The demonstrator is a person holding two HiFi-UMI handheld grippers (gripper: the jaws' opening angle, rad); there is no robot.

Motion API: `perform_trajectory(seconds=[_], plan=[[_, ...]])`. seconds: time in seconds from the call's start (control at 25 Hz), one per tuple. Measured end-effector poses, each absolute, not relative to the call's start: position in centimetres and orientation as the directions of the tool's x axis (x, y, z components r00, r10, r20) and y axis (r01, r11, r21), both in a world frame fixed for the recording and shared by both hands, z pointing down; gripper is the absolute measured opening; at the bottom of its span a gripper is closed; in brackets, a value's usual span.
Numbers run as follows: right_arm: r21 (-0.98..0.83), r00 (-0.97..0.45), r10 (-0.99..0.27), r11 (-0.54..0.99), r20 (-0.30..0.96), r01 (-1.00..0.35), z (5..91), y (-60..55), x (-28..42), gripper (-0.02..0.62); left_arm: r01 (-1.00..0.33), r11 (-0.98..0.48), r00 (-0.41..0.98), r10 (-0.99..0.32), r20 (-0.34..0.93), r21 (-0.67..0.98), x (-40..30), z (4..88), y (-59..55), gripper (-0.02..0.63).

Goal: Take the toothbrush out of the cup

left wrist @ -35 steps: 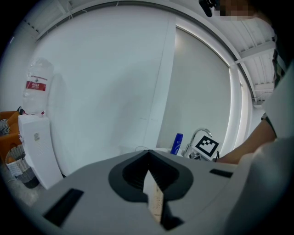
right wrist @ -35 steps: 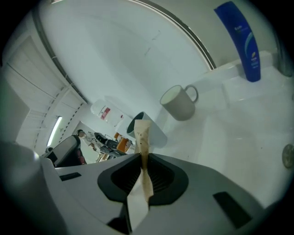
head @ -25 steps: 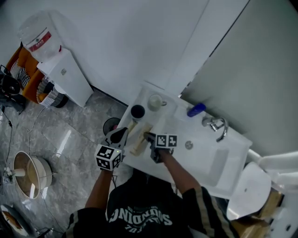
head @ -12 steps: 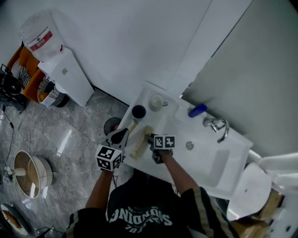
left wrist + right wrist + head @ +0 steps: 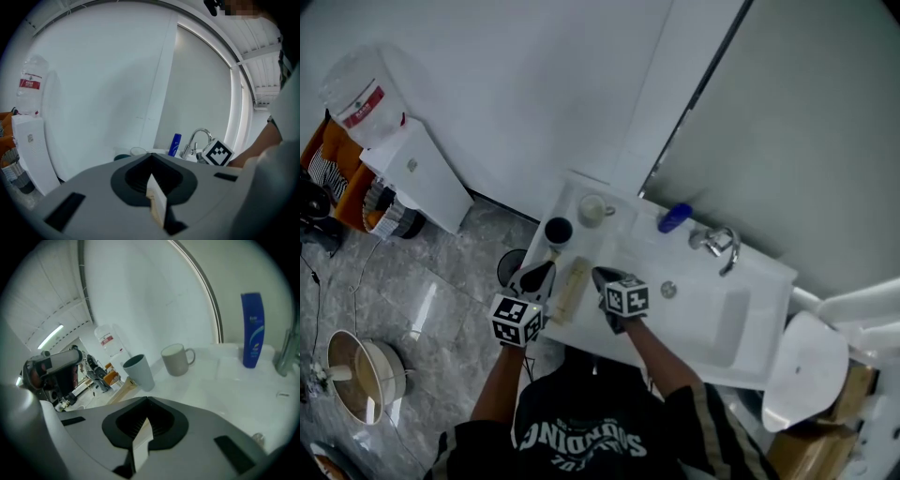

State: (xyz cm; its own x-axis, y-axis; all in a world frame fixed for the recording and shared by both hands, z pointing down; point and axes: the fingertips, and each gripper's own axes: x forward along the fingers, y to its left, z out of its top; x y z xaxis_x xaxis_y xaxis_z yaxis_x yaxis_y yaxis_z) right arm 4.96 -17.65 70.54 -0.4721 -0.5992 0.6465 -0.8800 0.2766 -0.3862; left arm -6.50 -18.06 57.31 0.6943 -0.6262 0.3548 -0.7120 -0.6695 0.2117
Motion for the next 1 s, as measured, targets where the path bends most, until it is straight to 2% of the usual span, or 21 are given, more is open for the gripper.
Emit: perform_trajectory(seconds=[0.2, 0.56, 1.0], plan=[[-0.290, -0.362, -0.730, 0.230, 0.580, -0.929, 66.6, -17.6, 9.0, -0.002, -0.663, -0.722, 0.737, -0.584, 0.339, 0.197, -3.7, 56.5, -17.5, 0.000], [-0.174, -0.150, -0.893, 0.082, 0.425, -0.981, 58.9, -14.8, 17.8, -0.002, -0.548, -0.817, 0.820, -0.483, 0.307, 0.178, 2.6, 54.8, -16.4, 0.000], [-0.031, 0.053, -0.964, -0.063, 0.261, -0.998, 53.5, -8.0, 26.0, -0.002, -0.434, -0.891, 0.880, -0.388, 0.274, 0.132, 8.4, 53.3, -14.4, 0.000]])
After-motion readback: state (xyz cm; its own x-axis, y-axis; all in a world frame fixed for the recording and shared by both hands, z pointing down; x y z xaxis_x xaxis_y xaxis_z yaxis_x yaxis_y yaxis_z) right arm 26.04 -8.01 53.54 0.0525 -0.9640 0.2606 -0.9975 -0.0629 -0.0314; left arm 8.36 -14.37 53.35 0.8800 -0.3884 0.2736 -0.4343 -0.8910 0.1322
